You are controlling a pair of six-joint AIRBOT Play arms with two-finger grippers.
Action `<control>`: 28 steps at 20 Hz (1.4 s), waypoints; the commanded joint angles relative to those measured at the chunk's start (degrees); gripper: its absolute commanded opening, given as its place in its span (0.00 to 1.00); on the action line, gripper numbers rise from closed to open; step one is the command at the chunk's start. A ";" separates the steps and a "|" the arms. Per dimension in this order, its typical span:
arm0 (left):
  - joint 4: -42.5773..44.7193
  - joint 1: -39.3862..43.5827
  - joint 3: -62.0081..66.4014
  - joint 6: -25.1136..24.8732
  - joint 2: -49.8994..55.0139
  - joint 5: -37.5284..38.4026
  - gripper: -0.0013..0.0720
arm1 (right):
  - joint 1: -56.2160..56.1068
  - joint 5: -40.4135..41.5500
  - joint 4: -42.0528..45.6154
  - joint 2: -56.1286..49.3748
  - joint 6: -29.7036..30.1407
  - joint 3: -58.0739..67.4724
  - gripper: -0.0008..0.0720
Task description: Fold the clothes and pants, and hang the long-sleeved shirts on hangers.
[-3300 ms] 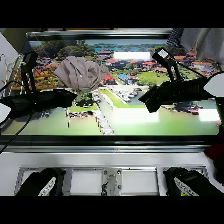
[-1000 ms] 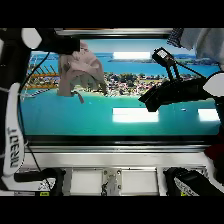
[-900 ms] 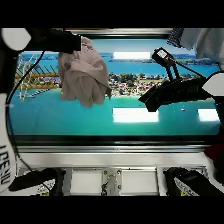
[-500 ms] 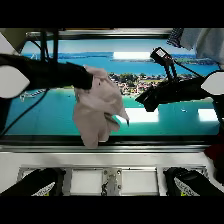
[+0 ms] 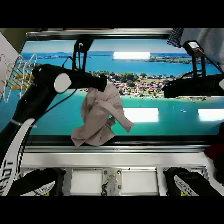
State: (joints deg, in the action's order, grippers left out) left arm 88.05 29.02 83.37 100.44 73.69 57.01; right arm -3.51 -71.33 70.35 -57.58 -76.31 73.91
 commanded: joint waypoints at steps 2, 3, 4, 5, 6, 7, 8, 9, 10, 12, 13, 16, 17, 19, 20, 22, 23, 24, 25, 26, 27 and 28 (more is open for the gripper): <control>-8.61 -12.17 4.50 -1.55 5.22 8.33 0.96 | 2.97 -1.77 3.19 0.31 -3.48 -0.33 0.03; -12.09 -14.73 1.46 -4.90 3.21 8.83 0.96 | 2.95 -2.27 3.13 0.31 -3.48 -0.66 0.03; -14.80 -16.52 -2.67 -7.78 0.66 8.96 0.96 | 2.95 -2.73 2.97 0.31 -3.50 -1.31 0.03; -16.26 -18.29 -7.85 -9.68 -2.54 9.62 0.96 | 2.95 -2.91 2.97 0.31 -3.48 -2.14 0.03; -16.00 -19.50 -13.03 -9.70 -5.44 10.56 0.96 | 2.95 -2.86 2.95 0.28 -3.50 -3.23 0.03; -16.04 -20.83 -18.78 -9.70 -8.39 11.58 0.96 | 2.95 -2.82 2.95 0.26 -3.50 -4.57 0.03; -15.98 -22.01 -24.22 -9.73 -10.91 12.17 0.96 | 2.93 -2.64 2.93 0.24 -3.50 -5.99 0.03; -15.98 -23.50 -30.08 -9.79 -13.38 12.07 0.96 | 2.93 -2.60 2.64 0.24 -3.48 -7.67 0.03; -16.00 -25.05 -35.23 -9.86 -15.39 11.54 0.96 | 2.93 -2.49 2.47 0.26 -3.50 -9.29 0.03; -16.09 -28.74 -44.65 -11.02 -18.27 9.01 0.96 | 2.89 -2.10 1.66 0.24 -3.50 -12.66 0.03; -16.22 -30.53 -47.93 -12.11 -18.78 7.63 0.96 | 2.89 -1.68 0.96 0.24 -3.48 -14.05 0.03; -18.82 -34.53 -53.70 -16.44 -17.51 4.00 0.96 | 2.89 0.28 -0.76 0.24 -3.45 -17.75 0.03; -22.38 -35.32 -54.53 -19.28 -16.00 3.15 0.96 | 2.84 1.03 -1.01 0.24 -3.48 -18.75 0.03; -28.74 -35.60 -54.69 -23.65 -12.28 1.79 0.96 | 2.82 2.54 -1.18 0.24 -3.48 -20.50 0.03; -31.47 -35.58 -54.69 -24.76 -10.14 1.16 0.96 | 2.82 3.04 -1.18 0.24 -3.45 -21.42 0.03; -35.95 -35.47 -54.40 -26.62 -6.03 0.87 0.96 | 2.80 4.11 -1.18 0.20 -3.45 -23.19 0.03; -37.31 -35.26 -53.75 -27.34 -4.17 1.27 0.96 | 2.69 4.81 -1.18 0.00 -3.45 -24.09 0.03; -37.20 -34.80 -52.96 -27.36 -2.91 1.62 0.91 | 2.45 5.60 -1.51 -0.33 -3.45 -25.18 0.03; -36.98 -34.07 -52.13 -27.39 -2.01 1.92 0.65 | 2.19 6.51 -2.36 -0.74 -3.45 -26.36 0.05; -37.07 -33.70 -51.21 -27.36 -1.55 2.34 0.41 | 1.68 7.72 -4.26 -1.51 -3.43 -27.71 0.20; -37.03 -33.38 -50.29 -27.36 -1.66 2.60 0.18 | 0.94 9.22 -6.47 -2.67 -3.43 -28.94 0.54; -37.00 -33.40 -49.27 -27.39 -2.25 2.75 0.04 | -0.13 10.97 -8.66 -4.28 -3.39 -30.12 0.81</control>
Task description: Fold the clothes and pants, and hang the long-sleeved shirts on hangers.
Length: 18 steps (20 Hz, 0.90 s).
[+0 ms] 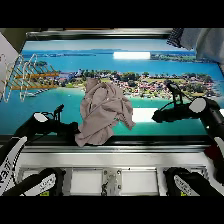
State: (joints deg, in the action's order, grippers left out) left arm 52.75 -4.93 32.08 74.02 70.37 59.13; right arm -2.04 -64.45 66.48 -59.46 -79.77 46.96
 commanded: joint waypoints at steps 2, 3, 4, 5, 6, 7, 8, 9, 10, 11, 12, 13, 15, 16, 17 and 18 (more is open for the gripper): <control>-1.22 0.11 3.69 -0.94 -1.38 0.46 0.04 | -5.05 8.07 -7.48 -6.71 0.46 -4.22 0.83; -1.27 -0.50 4.35 -0.92 -2.91 0.44 0.04 | -7.41 10.49 -8.52 -9.22 0.46 -4.20 0.83; -1.27 -1.14 4.81 -0.92 -4.35 0.42 0.04 | -9.77 13.25 -9.84 -11.47 0.48 -4.17 0.83; -1.29 -1.92 5.14 -0.92 -5.84 0.39 0.04 | -12.28 16.61 -11.04 -13.68 0.46 -4.17 0.83; -1.29 -2.60 5.31 -0.90 -7.08 0.42 0.04 | -14.29 19.63 -12.39 -15.41 0.46 -4.13 0.83; -1.27 -3.19 5.31 -0.90 -8.22 0.39 0.04 | -15.98 21.88 -13.99 -16.83 0.48 -4.00 0.83; -1.27 -3.93 5.31 -0.90 -9.22 0.46 0.04 | -17.42 23.71 -15.67 -18.01 0.48 -3.76 0.83; -1.29 -4.48 5.31 -0.90 -10.08 0.46 0.04 | -18.29 24.52 -16.61 -18.71 0.63 -3.50 0.83; -1.29 -5.03 5.31 -0.90 -10.95 0.44 0.04 | -19.02 24.79 -17.53 -19.28 1.92 -3.26 0.83; -1.31 -5.51 5.31 -0.90 -11.54 0.42 0.04 | -19.58 24.85 -18.58 -19.58 3.52 -3.13 0.83; -1.31 -5.97 5.31 -0.90 -12.00 0.42 0.04 | -19.89 24.98 -19.21 -19.74 4.11 -3.10 0.82; -1.31 -6.25 5.31 -0.90 -12.48 0.42 0.04 | -20.06 25.11 -19.19 -19.71 4.11 -3.08 0.76; -1.31 -7.34 5.35 -0.90 -13.68 0.37 0.04 | -19.96 25.22 -19.10 -19.45 5.03 -2.99 0.15; -1.25 -8.15 5.97 -0.85 -14.64 0.33 0.04 | -19.56 24.74 -18.16 -18.84 4.94 -2.49 0.03; -1.29 -9.68 8.02 -0.57 -15.91 0.68 0.04 | -18.51 23.10 -15.63 -17.49 4.90 -0.90 0.03; -1.31 -11.45 11.19 0.28 -17.31 1.20 0.04 | -16.96 20.52 -12.09 -15.61 4.74 1.70 0.03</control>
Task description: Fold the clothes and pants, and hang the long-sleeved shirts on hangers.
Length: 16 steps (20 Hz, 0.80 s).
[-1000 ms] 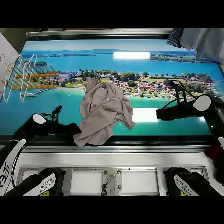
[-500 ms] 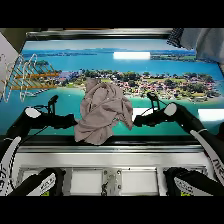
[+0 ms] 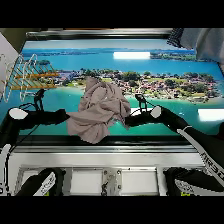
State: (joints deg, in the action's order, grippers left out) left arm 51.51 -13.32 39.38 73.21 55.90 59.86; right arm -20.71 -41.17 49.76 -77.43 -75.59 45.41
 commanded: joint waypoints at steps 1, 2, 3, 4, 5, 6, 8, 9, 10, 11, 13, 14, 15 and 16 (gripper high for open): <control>-0.11 -5.18 8.50 2.01 -4.68 0.90 0.04 | 3.98 -6.62 8.87 5.09 0.50 7.15 0.03; -0.11 -6.95 13.70 2.73 -6.51 1.22 0.04 | 6.51 -10.69 12.52 8.28 0.22 12.00 0.03; -0.26 -8.37 19.96 3.98 -8.41 1.18 0.04 | 8.94 -14.32 14.71 11.34 0.13 17.14 0.03; -0.28 -9.33 25.92 5.40 -10.05 0.83 0.04 | 11.15 -17.51 15.61 14.32 0.13 22.56 0.03; -0.28 -9.99 32.30 5.90 -11.67 0.11 0.04 | 13.31 -20.24 15.58 17.40 0.11 28.37 0.03; -0.24 -10.10 38.40 6.14 -13.14 -0.74 0.04 | 14.91 -22.01 15.63 20.28 0.13 33.73 0.03; -0.22 -10.10 48.72 6.32 -15.41 -3.10 0.04 | 16.06 -22.69 15.65 25.27 0.13 41.44 0.03; -0.20 -10.10 52.83 6.32 -16.33 -4.39 0.04 | 16.02 -22.71 15.61 27.71 0.09 44.50 0.03; -0.17 -10.10 56.52 6.32 -17.25 -5.81 0.04 | 15.98 -22.69 15.61 29.97 -0.85 46.82 0.03; -0.17 -10.10 59.12 6.32 -17.92 -7.23 0.04 | 15.98 -22.56 15.63 31.82 -2.38 48.24 0.03; -0.20 -10.10 63.21 6.32 -18.56 -9.53 0.04 | 15.98 -21.14 15.63 35.47 -4.48 48.92 0.03; -0.20 -10.10 65.07 6.32 -18.47 -9.77 0.04 | 15.98 -20.74 15.63 36.79 -5.62 48.92 0.03; -0.24 -10.10 66.77 6.32 -17.73 -9.88 0.04 | 15.98 -20.68 15.63 37.59 -6.60 48.92 0.03; -0.55 -10.10 68.54 6.32 -16.55 -9.75 0.04 | 15.98 -20.70 15.63 38.05 -7.61 48.92 0.03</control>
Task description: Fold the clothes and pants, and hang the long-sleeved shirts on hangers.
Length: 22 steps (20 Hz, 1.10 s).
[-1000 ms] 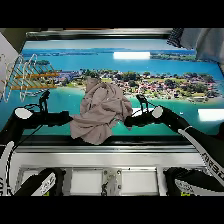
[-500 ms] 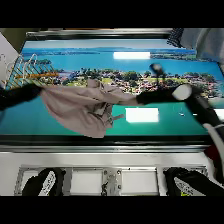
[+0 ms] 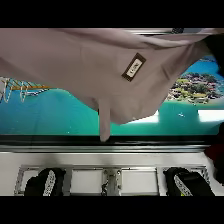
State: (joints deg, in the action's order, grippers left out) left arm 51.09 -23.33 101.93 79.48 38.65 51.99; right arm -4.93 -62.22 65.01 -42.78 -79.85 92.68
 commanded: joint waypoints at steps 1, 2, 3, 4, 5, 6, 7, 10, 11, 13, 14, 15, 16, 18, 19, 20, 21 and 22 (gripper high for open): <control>-0.28 -0.09 7.80 0.11 2.34 -1.33 0.04 | 0.20 0.26 0.42 3.41 -3.56 1.64 0.03; -0.26 -0.09 9.57 1.01 4.42 0.17 0.04 | 0.20 0.20 0.90 3.32 -3.61 1.62 0.03; -0.26 -0.07 11.06 2.08 6.67 2.43 0.04 | 0.20 0.20 1.70 2.91 -4.07 1.53 0.03; -0.28 -0.02 12.11 3.19 9.35 5.33 0.04 | 0.20 0.15 3.39 2.12 -5.90 1.53 0.03; -0.28 0.44 12.39 4.24 11.78 7.98 0.04 | 0.20 -0.24 6.16 0.94 -7.30 1.51 0.03; -0.26 2.03 11.80 4.98 14.69 10.23 0.04 | 0.20 -1.14 9.14 -0.61 -7.67 1.51 0.03; -0.17 4.33 10.23 5.01 17.25 11.37 0.04 | 0.20 -2.08 11.80 -2.51 -7.67 1.51 0.03; 0.96 14.29 2.40 4.55 25.49 9.79 0.04 | 0.24 -1.18 18.71 -7.80 -7.63 1.53 0.03; 2.45 17.64 0.44 4.46 28.15 7.72 0.04 | 0.26 0.74 22.29 -9.01 -7.65 1.53 0.03; 3.52 23.10 -1.31 4.50 33.62 2.67 0.04 | 1.07 3.82 26.75 -10.12 -7.65 1.57 0.03; 3.28 24.94 -0.33 4.52 36.39 1.62 0.04 | 1.95 4.02 26.71 -10.03 -7.65 1.66 0.03; 3.34 26.14 1.36 4.48 38.77 1.44 0.04 | 2.69 3.67 26.71 -9.46 -7.63 1.66 0.03; 3.39 26.77 3.54 4.46 41.16 1.55 0.04 | 2.78 3.26 26.71 -8.68 -7.61 1.64 0.03; 3.43 26.51 7.65 4.46 44.89 3.58 0.04 | 2.12 1.14 24.76 -6.67 -7.61 1.62 0.03; 3.48 25.75 8.72 4.46 46.29 5.60 0.04 | 1.07 -1.92 23.10 -5.73 -7.63 1.44 0.03; 3.50 24.83 8.92 4.48 47.43 7.67 0.04 | -0.57 -5.51 21.20 -5.07 -7.65 0.83 0.02; 3.93 24.11 8.87 4.50 48.61 10.38 0.04 | -3.23 -8.83 18.80 -4.55 -7.65 -0.96 0.02; 6.14 23.65 8.87 4.52 49.94 13.84 0.04 | -6.49 -10.99 16.68 -4.24 -8.37 -3.69 0.02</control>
State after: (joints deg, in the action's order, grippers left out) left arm 54.92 1.10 109.49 83.99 84.55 59.11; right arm -6.46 -65.69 86.87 -48.42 -87.50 92.40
